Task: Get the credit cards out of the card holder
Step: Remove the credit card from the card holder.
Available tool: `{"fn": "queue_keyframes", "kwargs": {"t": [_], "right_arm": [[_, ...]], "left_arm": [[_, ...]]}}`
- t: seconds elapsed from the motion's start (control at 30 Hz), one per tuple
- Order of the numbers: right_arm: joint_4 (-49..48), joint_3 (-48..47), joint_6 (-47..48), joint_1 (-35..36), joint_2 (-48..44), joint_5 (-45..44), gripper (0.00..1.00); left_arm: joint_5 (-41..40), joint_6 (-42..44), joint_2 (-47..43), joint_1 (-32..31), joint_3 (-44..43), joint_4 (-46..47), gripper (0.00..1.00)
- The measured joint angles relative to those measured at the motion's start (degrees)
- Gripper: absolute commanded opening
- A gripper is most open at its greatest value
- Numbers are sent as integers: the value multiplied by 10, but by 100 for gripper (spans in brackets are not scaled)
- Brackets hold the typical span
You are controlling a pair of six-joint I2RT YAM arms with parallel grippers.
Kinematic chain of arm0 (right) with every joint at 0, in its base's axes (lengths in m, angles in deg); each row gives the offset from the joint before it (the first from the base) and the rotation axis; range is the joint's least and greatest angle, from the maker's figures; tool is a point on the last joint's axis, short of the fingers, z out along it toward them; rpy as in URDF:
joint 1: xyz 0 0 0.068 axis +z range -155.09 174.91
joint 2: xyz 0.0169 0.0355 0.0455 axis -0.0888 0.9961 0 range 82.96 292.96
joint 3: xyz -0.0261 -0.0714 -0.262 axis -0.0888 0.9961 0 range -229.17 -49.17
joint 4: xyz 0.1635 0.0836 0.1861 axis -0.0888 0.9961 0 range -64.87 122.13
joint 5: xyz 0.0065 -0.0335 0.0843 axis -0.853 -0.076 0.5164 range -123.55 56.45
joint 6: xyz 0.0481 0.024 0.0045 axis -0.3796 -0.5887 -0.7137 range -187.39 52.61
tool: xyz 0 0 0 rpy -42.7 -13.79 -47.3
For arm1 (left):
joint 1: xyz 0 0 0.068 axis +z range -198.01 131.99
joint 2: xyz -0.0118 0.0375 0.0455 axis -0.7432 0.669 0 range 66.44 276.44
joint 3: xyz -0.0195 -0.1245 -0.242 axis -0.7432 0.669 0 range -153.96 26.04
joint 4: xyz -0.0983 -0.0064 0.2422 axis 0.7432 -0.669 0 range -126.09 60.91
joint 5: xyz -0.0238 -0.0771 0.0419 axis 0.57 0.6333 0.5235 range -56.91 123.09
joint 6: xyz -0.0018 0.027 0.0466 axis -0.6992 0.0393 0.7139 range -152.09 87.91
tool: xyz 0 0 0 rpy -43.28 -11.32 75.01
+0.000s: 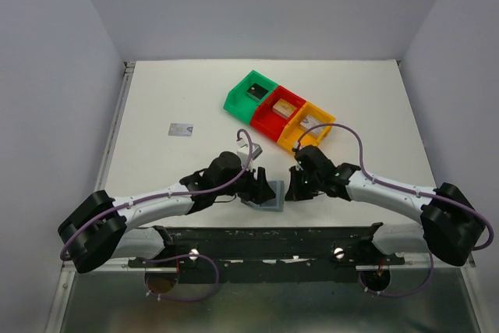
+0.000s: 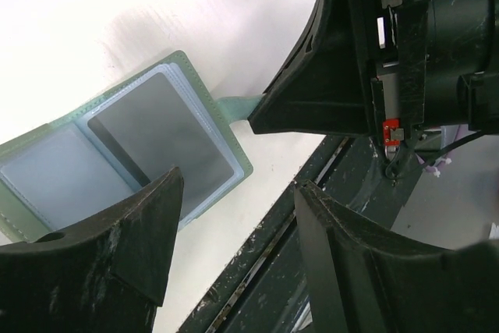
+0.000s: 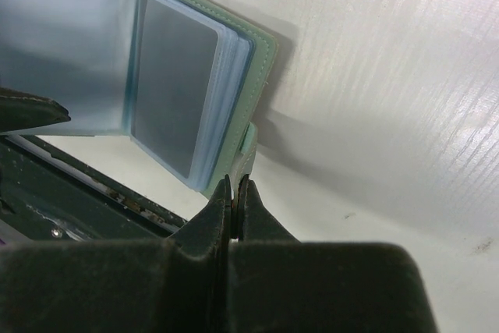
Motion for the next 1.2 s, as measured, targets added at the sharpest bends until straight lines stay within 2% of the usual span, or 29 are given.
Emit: {"fn": "queue_keyframes", "kwargs": {"t": [0.47,0.83,1.2], "right_arm": [[-18,10,2,0,-64,21,0],[-65,16,2,0,-90,71,0],[-67,24,2,0,-90,75,0]], "left_arm": [[-63,-9,2,0,8,-30,70],[-73,-16,10,0,15,-32,71],[-85,-19,17,0,15,-35,63]]}}
